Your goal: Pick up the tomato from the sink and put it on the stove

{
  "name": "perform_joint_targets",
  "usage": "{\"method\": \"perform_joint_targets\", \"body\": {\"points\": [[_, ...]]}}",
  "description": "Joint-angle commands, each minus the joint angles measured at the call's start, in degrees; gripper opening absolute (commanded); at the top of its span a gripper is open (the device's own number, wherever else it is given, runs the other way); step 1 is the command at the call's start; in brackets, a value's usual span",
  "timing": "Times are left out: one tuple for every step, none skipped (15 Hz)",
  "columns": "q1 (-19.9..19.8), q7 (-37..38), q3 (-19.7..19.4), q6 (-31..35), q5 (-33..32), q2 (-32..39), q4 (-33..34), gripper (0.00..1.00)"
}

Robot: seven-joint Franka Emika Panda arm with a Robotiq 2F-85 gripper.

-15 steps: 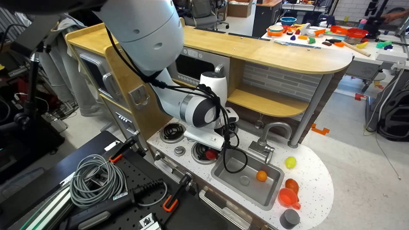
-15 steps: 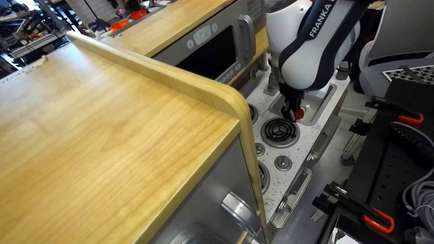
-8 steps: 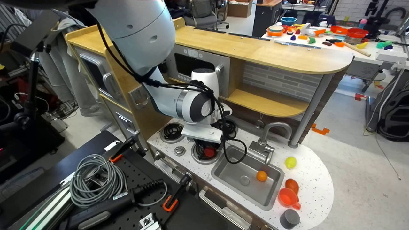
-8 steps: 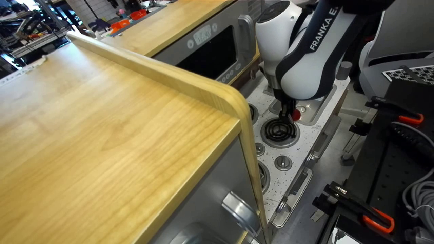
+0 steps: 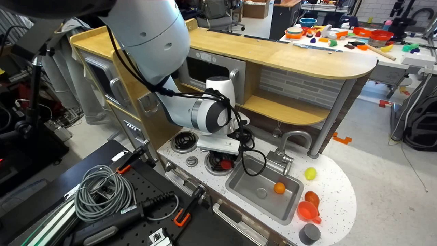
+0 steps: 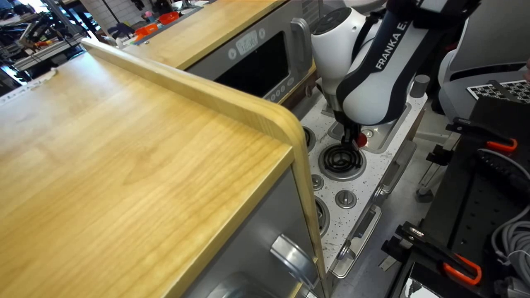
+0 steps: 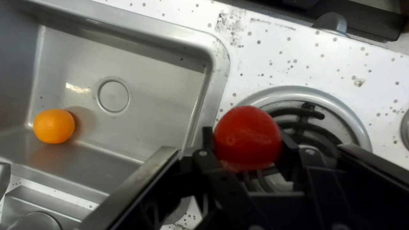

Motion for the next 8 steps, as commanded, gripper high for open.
{"method": "perform_joint_targets", "body": {"points": [[0.67, -0.01, -0.89, -0.45, -1.51, 1.96, 2.5, 0.21], [0.43, -0.46, -0.46, -0.65, -1.37, 2.08, 2.67, 0.21], [0.3, -0.58, -0.09, -0.85, -1.08, 2.15, 2.81, 0.21], [0.12, -0.76, 0.3, -1.19, -0.8, 2.13, 2.89, 0.21], [-0.26, -1.13, 0.97, -1.78, -0.37, 1.99, 2.99, 0.21], [-0.48, -1.38, 1.45, -1.94, -0.16, 1.92, 3.02, 0.21], [-0.73, -1.6, 2.0, -2.24, 0.14, 1.78, 3.04, 0.21], [-0.95, -1.85, 2.5, -2.46, 0.36, 1.69, 3.06, 0.21]]}}
